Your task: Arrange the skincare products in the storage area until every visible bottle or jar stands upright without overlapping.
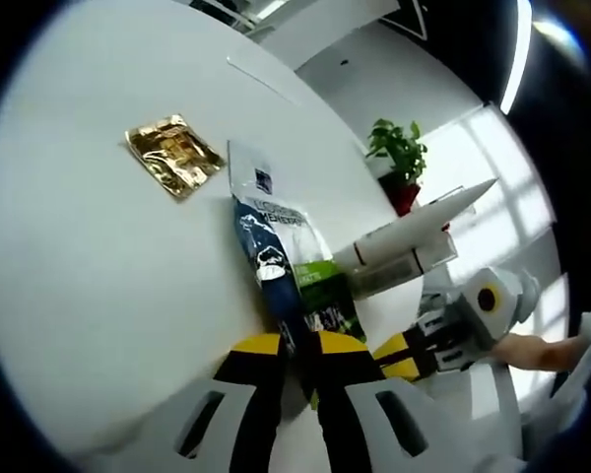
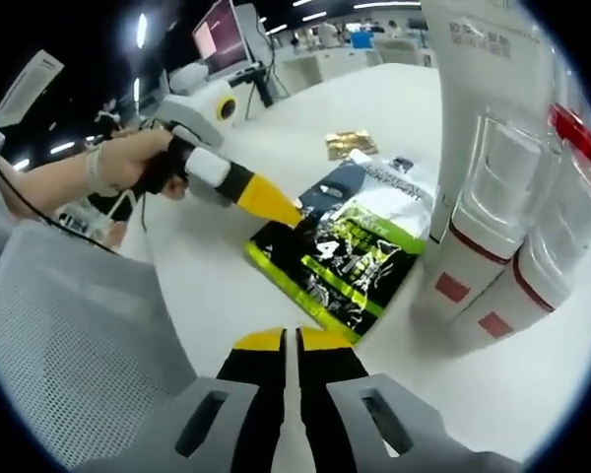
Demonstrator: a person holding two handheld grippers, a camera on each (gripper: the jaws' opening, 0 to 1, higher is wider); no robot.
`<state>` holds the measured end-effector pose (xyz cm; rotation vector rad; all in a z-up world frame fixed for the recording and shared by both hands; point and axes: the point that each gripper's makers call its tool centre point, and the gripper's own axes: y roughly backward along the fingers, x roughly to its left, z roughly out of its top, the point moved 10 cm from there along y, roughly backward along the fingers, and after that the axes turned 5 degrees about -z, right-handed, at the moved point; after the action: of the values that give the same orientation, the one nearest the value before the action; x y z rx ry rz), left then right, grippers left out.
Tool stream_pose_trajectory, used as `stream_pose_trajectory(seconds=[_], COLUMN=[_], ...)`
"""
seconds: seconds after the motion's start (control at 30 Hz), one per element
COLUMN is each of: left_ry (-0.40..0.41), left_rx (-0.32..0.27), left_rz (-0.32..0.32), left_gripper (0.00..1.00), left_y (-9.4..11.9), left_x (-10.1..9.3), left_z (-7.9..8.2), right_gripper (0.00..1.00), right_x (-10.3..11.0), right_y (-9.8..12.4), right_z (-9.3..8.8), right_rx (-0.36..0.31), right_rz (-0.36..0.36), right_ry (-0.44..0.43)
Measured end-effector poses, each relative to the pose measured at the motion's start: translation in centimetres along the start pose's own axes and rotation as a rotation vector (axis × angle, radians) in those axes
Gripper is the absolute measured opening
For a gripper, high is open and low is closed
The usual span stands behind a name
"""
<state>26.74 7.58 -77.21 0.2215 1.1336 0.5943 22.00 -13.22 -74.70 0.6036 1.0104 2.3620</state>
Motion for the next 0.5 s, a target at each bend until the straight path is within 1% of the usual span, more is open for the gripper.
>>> stream_pose_trajectory(seconds=[0.17,0.2,0.27,0.33,0.5], left_ry=[-0.018,-0.022,-0.031,-0.046,-0.066], left_rx=[-0.001,0.001,0.003,0.005,0.02], left_rz=[0.009,0.008,0.009,0.012,0.011], left_gripper=[0.09,0.11,0.13,0.16,0.18], left_y=[0.1,0.2,0.3,0.3,0.4], left_x=[-0.4,-0.5,-0.7,-1.4,-1.9], left_z=[0.1,0.1,0.1,-0.3,-0.7], right_gripper=[0.04,0.05,0.06,0.07,0.07], right_x=[0.4,0.6,0.8,1.1,1.3], right_y=[0.6,0.8,1.1,1.3,1.9], right_z=[0.7,0.9,1.1,1.2,1.3], right_rx=[-0.029,-0.047,-0.061,-0.074,-0.094], right_rz=[0.008,0.017,0.03,0.024,0.023], right_ry=[0.005,-0.01,-0.034,-0.023,-0.016])
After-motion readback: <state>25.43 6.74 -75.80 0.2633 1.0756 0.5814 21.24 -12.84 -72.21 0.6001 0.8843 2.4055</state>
